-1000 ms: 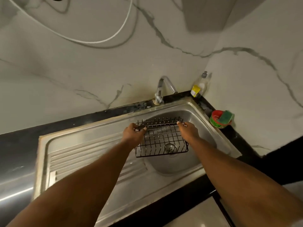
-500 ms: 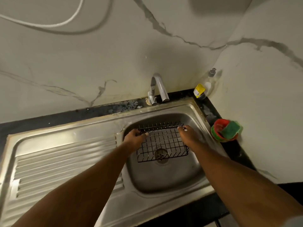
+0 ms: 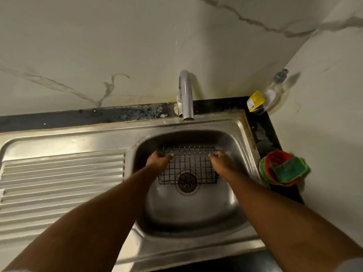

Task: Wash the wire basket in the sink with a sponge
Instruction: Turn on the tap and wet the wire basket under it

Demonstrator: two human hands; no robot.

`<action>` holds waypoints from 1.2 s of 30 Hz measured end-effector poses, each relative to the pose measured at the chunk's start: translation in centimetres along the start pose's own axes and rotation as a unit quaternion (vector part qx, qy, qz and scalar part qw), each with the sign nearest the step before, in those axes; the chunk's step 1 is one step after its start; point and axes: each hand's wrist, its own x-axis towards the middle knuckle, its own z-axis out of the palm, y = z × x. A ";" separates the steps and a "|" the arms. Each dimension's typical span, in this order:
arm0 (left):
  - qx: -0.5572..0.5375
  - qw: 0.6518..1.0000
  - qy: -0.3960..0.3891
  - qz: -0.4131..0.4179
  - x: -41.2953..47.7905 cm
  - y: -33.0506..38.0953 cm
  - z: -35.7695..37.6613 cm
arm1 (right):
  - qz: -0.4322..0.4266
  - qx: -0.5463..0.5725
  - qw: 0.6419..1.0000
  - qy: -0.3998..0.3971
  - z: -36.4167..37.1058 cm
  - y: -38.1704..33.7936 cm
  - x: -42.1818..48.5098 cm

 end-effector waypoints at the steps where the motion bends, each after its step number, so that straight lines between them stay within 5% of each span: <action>1: 0.002 1.000 -0.001 -0.006 0.4 -0.2 0.1 | 0.004 -0.001 1.000 0.002 0.0 -0.2 0.1; 11: 0.030 0.999 -0.022 -0.034 2.2 -1.6 0.3 | 0.005 -0.067 0.998 0.013 0.6 -1.9 -1.2; 20: 0.128 0.992 0.001 0.011 0.5 0.4 -1.6 | -0.097 0.006 0.986 0.134 1.6 -5.3 -2.8; 25: 0.108 0.992 0.026 0.060 -1.8 2.4 -3.8 | -0.188 0.122 0.974 0.016 0.3 -11.8 -5.4; 29: 0.074 0.991 0.045 0.102 -3.5 3.1 -5.1 | -0.103 0.264 0.955 -0.086 -0.8 -17.2 -6.5; 36: 0.045 0.991 0.054 0.110 -5.0 1.6 -7.5 | -0.076 0.306 0.933 -0.173 -1.6 -18.5 -7.3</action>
